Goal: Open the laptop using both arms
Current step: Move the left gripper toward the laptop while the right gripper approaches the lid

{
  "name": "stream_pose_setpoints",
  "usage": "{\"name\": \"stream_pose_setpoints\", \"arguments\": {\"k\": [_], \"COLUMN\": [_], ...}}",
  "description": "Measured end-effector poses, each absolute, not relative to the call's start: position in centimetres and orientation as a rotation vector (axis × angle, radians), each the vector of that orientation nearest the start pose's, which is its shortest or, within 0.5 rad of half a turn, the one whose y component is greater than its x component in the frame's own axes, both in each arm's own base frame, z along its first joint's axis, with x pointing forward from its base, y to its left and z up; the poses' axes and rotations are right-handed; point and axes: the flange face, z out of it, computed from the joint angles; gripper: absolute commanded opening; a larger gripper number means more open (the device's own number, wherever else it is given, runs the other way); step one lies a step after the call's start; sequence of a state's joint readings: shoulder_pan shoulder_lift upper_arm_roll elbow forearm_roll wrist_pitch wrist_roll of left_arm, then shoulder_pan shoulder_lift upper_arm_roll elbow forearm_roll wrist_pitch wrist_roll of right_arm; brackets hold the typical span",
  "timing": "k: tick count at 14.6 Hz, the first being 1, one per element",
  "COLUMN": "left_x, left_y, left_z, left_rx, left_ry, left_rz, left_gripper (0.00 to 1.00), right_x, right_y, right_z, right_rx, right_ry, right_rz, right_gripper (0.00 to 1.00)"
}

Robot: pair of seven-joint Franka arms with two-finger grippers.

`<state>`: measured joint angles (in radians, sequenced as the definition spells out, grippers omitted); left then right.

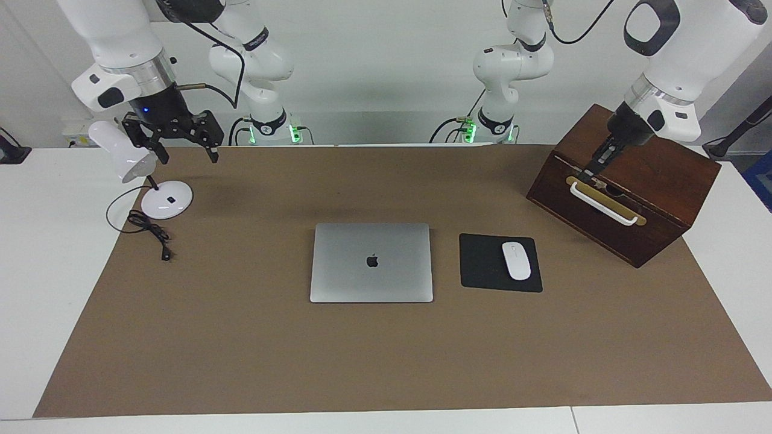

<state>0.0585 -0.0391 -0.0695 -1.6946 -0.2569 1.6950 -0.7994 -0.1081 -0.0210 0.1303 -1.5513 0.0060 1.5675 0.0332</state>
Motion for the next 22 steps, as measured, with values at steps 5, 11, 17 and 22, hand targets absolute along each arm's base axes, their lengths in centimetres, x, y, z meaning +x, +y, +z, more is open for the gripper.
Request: {"name": "stream_pose_setpoints", "arguments": {"k": [5, 11, 17, 22], "left_x": [53.9, 50.9, 47.9, 46.7], "left_y": [-3.9, -4.6, -5.9, -8.3], "left_z": [57.4, 54.1, 49.4, 44.9], "left_rx": [-2.886, -2.631, -2.272, -1.656], "left_ry": [-2.045, -2.528, -2.936, -3.313], "left_rz": [0.238, 0.495, 0.867, 1.062], "left_gripper": [0.0, 0.0, 0.0, 0.0], "right_x": [54.8, 54.8, 55.3, 54.9], "right_y": [1.4, 1.6, 6.5, 12.8], "right_z": [64.5, 64.4, 64.4, 64.1], "right_rx": [-3.137, -3.137, -3.124, -3.089], "right_ry": [0.017, 0.01, -0.132, -0.361], "right_rz": [-0.058, -0.057, -0.158, -0.249], "right_gripper": [1.0, 1.0, 1.0, 1.0]}}
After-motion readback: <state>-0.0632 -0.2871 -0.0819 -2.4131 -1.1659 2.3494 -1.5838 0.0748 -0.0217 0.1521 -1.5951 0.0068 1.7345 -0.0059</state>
